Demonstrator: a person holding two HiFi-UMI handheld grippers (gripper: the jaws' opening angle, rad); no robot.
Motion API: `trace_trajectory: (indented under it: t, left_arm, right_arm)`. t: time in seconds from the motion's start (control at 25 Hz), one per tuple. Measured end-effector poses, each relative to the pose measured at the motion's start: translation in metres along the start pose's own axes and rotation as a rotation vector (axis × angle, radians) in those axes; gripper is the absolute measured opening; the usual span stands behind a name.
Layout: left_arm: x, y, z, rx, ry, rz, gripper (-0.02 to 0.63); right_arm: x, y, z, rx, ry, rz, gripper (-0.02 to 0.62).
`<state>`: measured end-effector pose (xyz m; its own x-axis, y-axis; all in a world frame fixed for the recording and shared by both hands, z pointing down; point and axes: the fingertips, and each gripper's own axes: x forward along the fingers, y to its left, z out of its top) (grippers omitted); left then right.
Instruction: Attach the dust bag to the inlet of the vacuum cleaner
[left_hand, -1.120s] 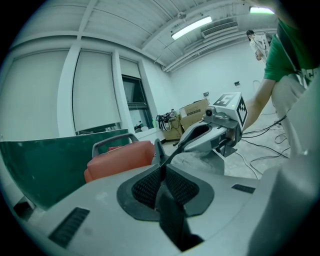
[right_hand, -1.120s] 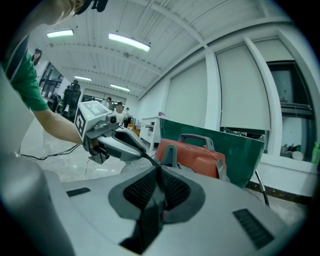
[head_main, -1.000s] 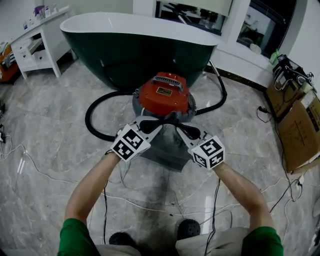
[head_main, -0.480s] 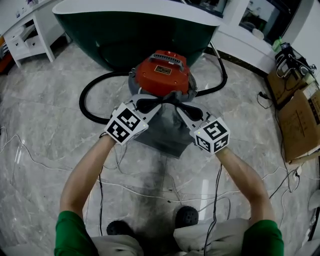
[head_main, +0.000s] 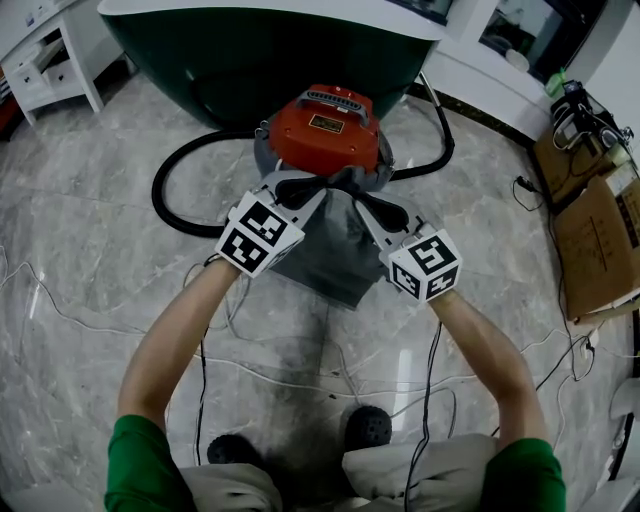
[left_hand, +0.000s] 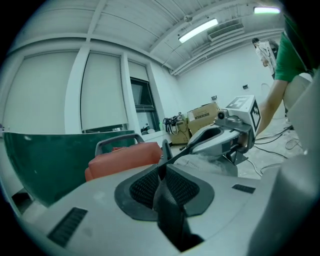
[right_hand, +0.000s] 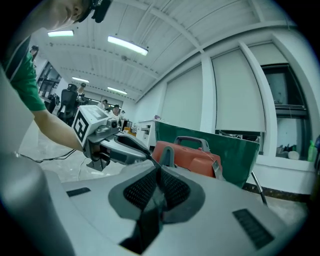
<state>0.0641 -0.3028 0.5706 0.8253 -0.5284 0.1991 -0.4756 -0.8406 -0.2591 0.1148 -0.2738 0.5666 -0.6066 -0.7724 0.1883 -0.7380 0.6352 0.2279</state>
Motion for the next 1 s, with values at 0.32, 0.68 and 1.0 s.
trace_trajectory:
  t: [0.32,0.68,1.0]
  left_arm:
    - [-0.001,-0.002,0.000,0.021,0.025,0.038,0.041]
    - [-0.012,-0.005,0.005,0.032,0.040,0.059,0.041]
    - [-0.027,-0.003,0.020,0.026,0.013,0.080,0.041]
  right_arm:
    - [0.000,-0.001,0.000,0.003,0.020,-0.016,0.034]
    - [-0.007,-0.001,0.008,-0.045,0.008,-0.081,0.034]
    - [-0.017,0.003,0.030,-0.062,-0.040,-0.109,0.034]
